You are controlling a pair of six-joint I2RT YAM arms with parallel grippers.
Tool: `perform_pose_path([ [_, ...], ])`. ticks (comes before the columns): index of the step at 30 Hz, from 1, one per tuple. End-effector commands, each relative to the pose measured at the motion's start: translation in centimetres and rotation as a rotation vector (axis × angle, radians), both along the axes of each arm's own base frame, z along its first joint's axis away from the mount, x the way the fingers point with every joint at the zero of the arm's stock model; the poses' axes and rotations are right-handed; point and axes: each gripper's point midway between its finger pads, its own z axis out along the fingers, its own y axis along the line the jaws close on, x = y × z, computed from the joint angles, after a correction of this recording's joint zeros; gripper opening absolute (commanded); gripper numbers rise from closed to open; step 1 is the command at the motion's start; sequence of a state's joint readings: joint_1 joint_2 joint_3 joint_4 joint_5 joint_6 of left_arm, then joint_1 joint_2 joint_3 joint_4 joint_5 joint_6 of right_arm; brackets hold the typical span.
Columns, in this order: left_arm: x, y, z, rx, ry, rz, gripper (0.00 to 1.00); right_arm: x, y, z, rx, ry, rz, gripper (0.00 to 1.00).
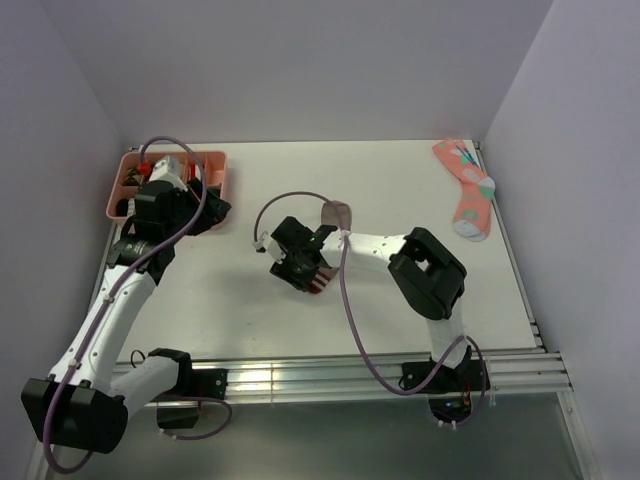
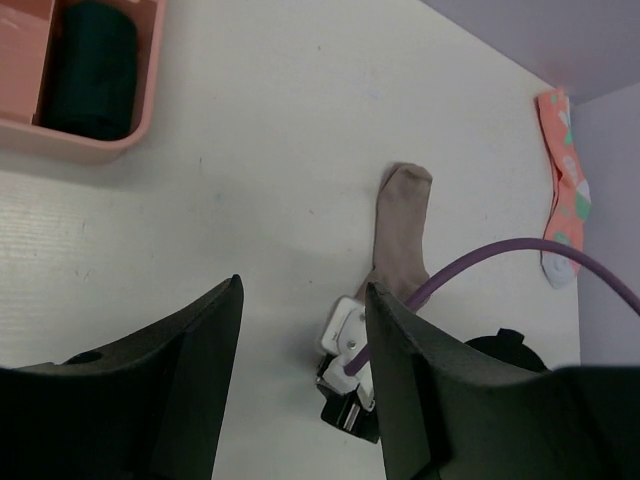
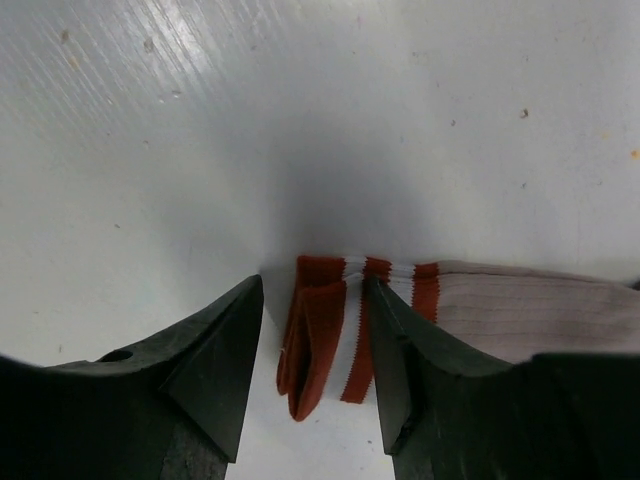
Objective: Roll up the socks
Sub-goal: Roll the sock at the center of the board.
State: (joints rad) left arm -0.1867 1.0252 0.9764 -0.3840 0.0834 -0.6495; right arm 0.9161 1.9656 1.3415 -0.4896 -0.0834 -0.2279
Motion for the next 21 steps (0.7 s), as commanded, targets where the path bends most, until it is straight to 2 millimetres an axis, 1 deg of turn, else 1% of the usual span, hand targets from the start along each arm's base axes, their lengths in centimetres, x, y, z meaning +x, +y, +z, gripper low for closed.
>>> perform_pose_path([
  [1,-0.2,-0.6,0.9,-0.039,-0.054,-0.028,0.57,0.8,0.3,3.6,0.037,-0.066,-0.057,0.54],
  [3,-0.3,-0.6,0.6,-0.04,-0.055,-0.028,0.57,0.7,-0.5,4.1,0.026,-0.075,-0.083,0.54],
  [4,-0.3,-0.6,0.7,-0.04,-0.06,-0.027,0.57,0.5,-0.8,4.0,0.022,-0.071,-0.086,0.54],
  [5,-0.4,-0.6,0.6,-0.04,-0.06,-0.027,0.57,0.3,-1.5,3.5,-0.002,-0.078,-0.097,0.54],
  [9,-0.5,-0.6,0.4,-0.04,-0.06,-0.031,0.57,0.0,-2.5,3.1,-0.047,-0.133,-0.111,0.54],
  [14,-0.5,-0.6,0.2,-0.036,-0.06,-0.033,0.58,-1.0,-2.8,3.1,-0.051,-0.119,-0.108,0.54],
  [17,-0.6,-0.6,0.3,-0.036,-0.061,-0.035,0.57,-1.9,-2.9,2.6,-0.059,-0.103,-0.091,0.54],
  [21,-0.5,-0.5,0.3,-0.032,-0.063,-0.032,0.58,-2.5,-2.8,1.8,-0.07,-0.099,-0.079,0.53],
])
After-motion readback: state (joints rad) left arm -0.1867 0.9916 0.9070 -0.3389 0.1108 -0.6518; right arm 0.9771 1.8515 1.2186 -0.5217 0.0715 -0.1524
